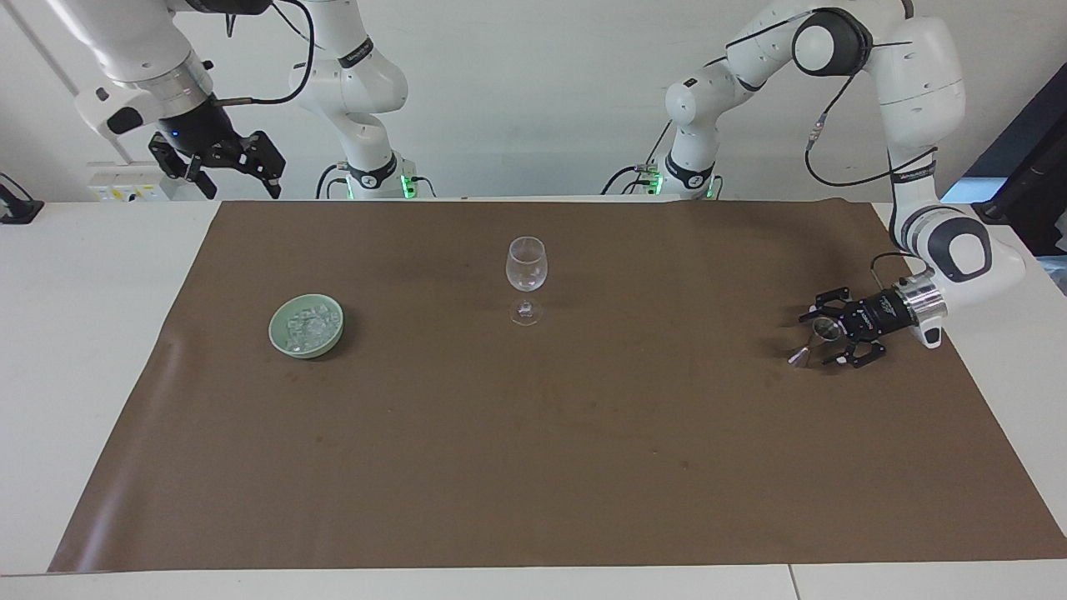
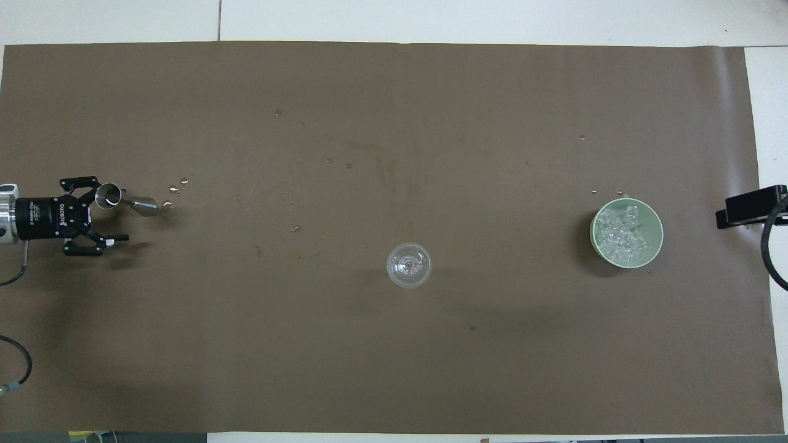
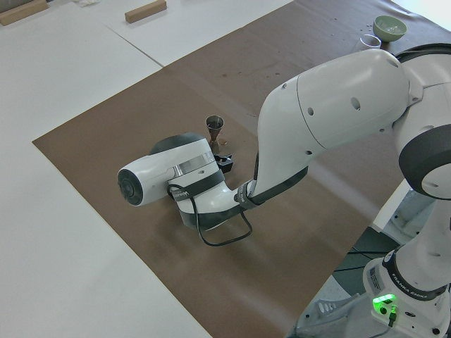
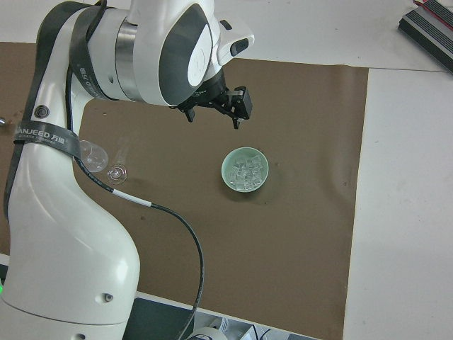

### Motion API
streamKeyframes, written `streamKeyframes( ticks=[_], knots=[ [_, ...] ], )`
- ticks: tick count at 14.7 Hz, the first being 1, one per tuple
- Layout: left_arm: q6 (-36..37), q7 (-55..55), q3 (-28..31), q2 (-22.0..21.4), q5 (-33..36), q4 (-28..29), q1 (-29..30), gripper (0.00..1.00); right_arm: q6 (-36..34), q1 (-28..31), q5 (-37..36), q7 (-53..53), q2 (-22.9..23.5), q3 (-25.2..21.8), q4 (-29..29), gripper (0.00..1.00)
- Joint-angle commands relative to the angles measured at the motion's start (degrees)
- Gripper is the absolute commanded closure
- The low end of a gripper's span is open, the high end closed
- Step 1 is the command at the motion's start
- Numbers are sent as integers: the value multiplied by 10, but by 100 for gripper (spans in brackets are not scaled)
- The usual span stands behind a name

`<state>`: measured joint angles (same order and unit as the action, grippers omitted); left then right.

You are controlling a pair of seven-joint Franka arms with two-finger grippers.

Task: Pour wine and add ice with both arms
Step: 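Close the left gripper around the small silver cup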

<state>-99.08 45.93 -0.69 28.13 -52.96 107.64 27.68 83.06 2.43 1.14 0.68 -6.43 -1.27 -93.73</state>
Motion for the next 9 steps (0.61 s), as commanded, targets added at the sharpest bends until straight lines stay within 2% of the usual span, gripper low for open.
streamKeyframes(
  ticks=[1,4,9],
  knots=[
    [-17,-36,-3,-34,-46,54,5,0,-1,6,6,14,-10,0,-10,0],
    [-20,-76,-4,-46,-91,85,8,0,-1,6,6,14,-10,0,-10,0],
    [-35,-73,-4,-47,-136,89,1,0,-1,6,6,14,-10,0,-10,0]
  ],
)
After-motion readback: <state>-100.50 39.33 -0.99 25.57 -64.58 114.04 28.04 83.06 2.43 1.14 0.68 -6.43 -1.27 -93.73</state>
